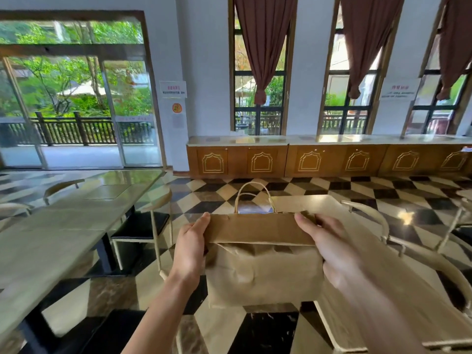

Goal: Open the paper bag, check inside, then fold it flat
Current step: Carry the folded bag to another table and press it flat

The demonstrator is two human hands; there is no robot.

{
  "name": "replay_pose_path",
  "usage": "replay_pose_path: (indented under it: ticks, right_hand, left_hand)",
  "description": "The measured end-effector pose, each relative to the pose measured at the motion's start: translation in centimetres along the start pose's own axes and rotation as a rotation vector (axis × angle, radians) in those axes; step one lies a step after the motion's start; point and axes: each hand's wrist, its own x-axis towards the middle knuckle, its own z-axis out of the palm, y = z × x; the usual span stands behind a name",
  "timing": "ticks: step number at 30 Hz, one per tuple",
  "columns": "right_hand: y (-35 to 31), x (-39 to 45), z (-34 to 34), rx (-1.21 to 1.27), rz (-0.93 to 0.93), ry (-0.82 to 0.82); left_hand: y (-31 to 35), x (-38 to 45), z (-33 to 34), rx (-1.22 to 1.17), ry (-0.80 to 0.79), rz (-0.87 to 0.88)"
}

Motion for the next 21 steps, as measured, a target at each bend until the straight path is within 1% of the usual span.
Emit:
replay_pose_path:
  ticks: [2,5,8,12,17,21]
  right_hand:
    - [0.6,3.8,0.9,0.001,0.004,0.005]
    - [1.6,9.7,2.4,0.002,0.009,0.008]
    - [2.8,16.1,4.4,-0.023,0.006,0.051]
    - [3.9,25.1,7.5,-0.073,0.009,0.132]
    - [3.2,35.6,9.9,-0.233,-0.013,0.129]
    - [2.8,42.2,9.9,-0.256,0.01,0.15]
  left_hand:
    - [-0.5,4.1,0.9,-0.011,0.015,-0.015]
    - [-1.5,10.3,2.2,-0.037,-0.012,-0.059]
    - [-2.4,17.3,3.6,-0.071,0.003,-0.1]
    - [-3.1,27.2,5.4,-0.036,0.004,-0.086]
    - [-2.2,39.9,9.1,-0.048,-0.037,-0.11]
    - [-3.0,47.3,13.1,-0.065,-0.076,-0.161]
